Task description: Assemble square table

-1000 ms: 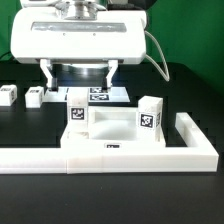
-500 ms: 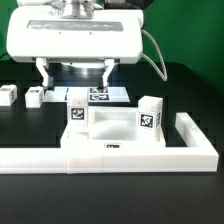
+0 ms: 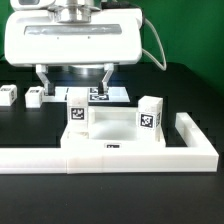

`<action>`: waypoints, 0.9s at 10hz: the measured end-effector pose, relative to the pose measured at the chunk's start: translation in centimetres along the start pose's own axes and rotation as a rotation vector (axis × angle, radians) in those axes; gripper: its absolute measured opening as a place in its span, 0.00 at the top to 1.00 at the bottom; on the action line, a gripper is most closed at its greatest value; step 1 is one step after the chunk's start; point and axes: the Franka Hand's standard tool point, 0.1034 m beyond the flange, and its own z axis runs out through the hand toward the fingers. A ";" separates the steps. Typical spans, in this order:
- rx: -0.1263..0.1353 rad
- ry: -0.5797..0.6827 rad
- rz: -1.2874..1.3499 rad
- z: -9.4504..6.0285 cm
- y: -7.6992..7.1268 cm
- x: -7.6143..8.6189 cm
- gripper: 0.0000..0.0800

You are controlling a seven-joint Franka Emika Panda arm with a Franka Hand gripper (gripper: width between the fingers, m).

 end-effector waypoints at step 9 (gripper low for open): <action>0.047 -0.212 0.043 1.0 -0.2 -0.1 0.19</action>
Offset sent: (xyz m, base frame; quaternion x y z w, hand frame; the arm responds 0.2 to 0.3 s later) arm 0.0000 0.0000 0.0000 0.0000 -0.1296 0.0000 0.9916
